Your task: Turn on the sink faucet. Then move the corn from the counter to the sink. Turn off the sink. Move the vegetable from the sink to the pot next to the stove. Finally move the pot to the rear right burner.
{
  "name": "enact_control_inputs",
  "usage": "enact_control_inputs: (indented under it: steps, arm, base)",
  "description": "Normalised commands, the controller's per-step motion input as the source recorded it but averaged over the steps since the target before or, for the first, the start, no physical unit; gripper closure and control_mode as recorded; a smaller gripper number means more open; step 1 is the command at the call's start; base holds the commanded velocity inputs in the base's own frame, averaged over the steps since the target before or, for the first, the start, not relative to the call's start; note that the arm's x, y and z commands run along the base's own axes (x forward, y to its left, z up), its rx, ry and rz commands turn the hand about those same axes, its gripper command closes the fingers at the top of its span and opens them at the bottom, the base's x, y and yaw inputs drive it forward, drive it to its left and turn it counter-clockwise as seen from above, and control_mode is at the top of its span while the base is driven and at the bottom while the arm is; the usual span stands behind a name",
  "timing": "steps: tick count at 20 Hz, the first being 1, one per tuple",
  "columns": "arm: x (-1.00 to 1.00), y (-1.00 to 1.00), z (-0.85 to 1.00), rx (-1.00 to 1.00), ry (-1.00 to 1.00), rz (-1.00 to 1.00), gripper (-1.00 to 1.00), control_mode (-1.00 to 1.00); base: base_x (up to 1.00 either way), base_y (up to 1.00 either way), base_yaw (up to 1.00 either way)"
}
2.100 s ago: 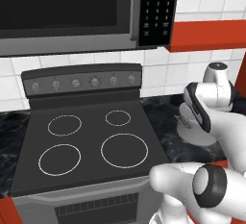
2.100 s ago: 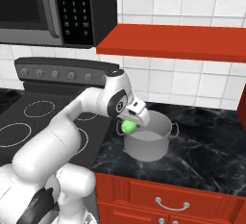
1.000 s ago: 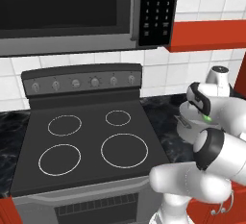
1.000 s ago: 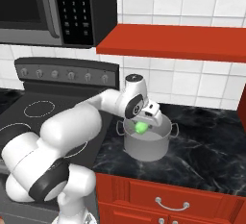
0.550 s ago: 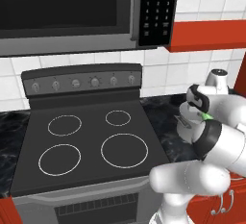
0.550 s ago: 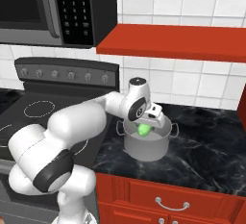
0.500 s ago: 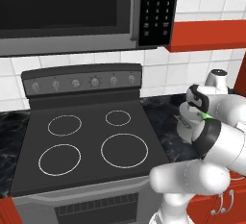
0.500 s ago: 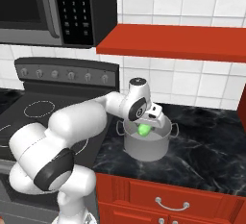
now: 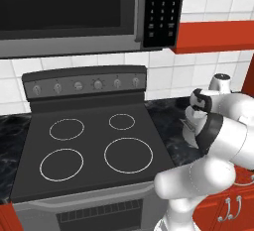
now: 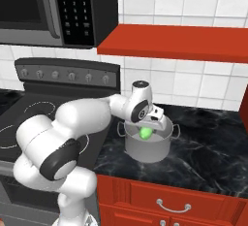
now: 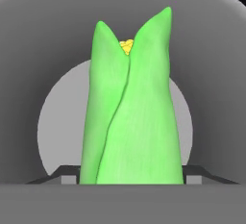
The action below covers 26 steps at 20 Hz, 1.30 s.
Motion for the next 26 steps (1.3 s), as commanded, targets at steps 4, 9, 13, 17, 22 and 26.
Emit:
enact_control_inputs:
  steps: [4,9,13,17,22,26]
  arm:
    - [0.02,-0.02,-0.20,0.00,0.05,0.04,1.00,-1.00]
    - [0.09,-0.05,-0.13,0.00,0.04,0.04,1.00,-1.00]
    - [0.10,-0.04,-0.11,0.00,0.05,0.05,1.00,-1.00]
    - [0.05,-0.07,-0.12,0.00,0.06,0.04,1.00,-1.00]
    - [0.01,-0.03,-0.12,0.01,0.07,0.06,-1.00,-1.00]
    - [0.00,-0.09,0.02,0.03,0.00,0.01,-1.00,-1.00]
  base:
    - [0.00,0.00,0.00]
    - [0.00,0.00,0.00]
    - [0.00,0.00,0.00]
    - [0.00,0.00,0.00]
    - [0.00,0.00,0.00]
    - [0.00,0.00,0.00]
